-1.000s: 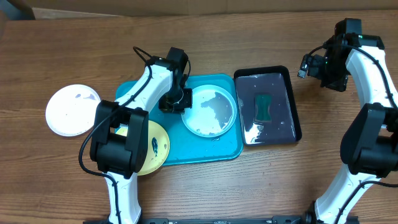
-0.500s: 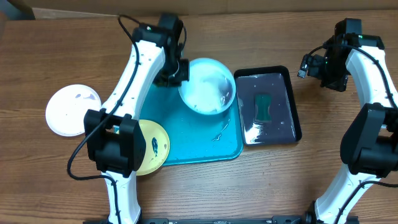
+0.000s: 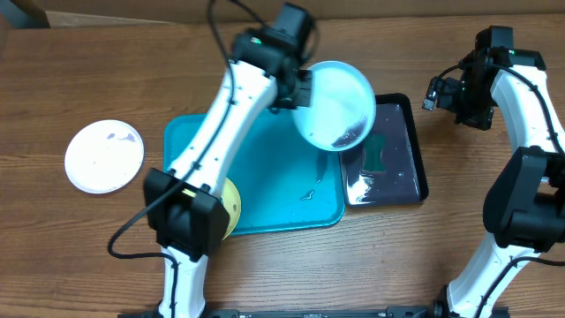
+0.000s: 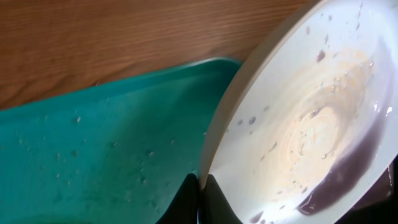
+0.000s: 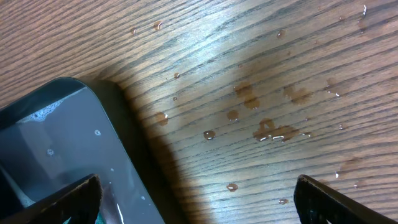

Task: Clean dirty plates on tray and stack at the side
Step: 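Carry the plate leftward over the tray toward the first plate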

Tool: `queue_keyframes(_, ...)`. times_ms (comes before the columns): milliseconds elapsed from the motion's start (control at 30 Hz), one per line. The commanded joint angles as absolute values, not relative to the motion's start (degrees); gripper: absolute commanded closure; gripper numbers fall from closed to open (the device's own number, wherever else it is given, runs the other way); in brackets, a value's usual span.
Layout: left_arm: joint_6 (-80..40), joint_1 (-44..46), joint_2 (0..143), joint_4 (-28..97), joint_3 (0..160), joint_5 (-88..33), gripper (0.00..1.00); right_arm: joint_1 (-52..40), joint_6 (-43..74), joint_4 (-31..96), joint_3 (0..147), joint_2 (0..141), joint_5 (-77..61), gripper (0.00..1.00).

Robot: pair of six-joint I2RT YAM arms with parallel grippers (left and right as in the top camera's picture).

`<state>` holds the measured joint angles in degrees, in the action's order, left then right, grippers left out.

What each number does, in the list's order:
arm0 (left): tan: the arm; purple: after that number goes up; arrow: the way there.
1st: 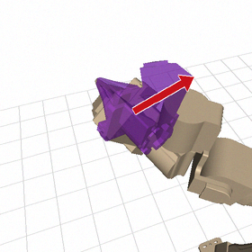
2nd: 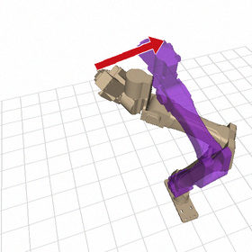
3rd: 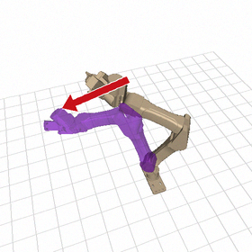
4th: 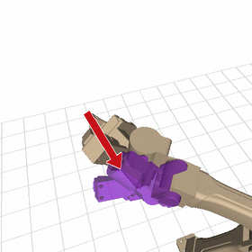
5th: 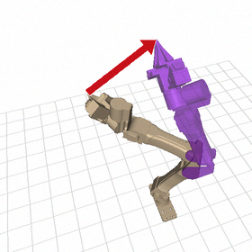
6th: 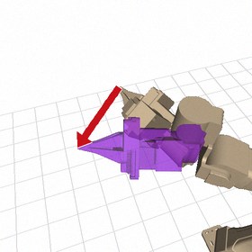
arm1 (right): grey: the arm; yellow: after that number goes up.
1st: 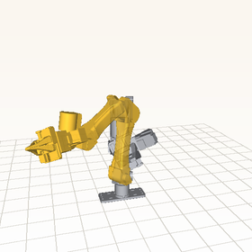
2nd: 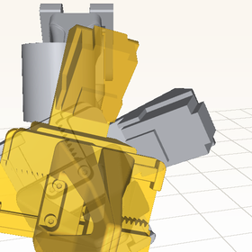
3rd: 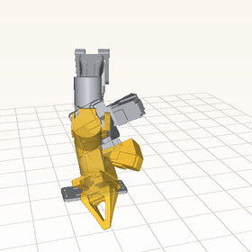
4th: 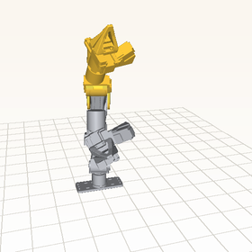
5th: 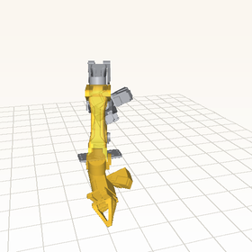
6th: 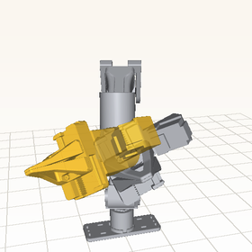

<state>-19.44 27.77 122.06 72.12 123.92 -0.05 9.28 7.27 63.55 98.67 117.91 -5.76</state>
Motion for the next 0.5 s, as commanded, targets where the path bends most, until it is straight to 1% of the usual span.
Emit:
queue_keyframes(0,-21.52,33.63,122.02,69.97,125.32,9.13,0.96,9.39,7.44,63.24,99.35,116.79,-5.80,0.00)
queue_keyframes(267,-22.92,46.04,122.02,70.17,125.32,38.15,0.96,9.39,7.44,63.24,99.35,116.79,-5.80,0.00)
queue_keyframes(367,-23.88,51.27,122.02,70.28,125.32,48.73,0.96,9.39,7.44,63.24,99.35,116.79,-5.80,0.00)
queue_keyframes(400,-24.08,54.15,122.02,70.28,125.32,54.22,0.96,9.39,7.44,63.24,99.35,116.79,-5.80,0.00)
queue_keyframes(467,-24.08,57.25,122.02,70.26,125.32,60.42,0.96,9.39,7.44,63.24,99.35,116.79,-5.80,0.00)
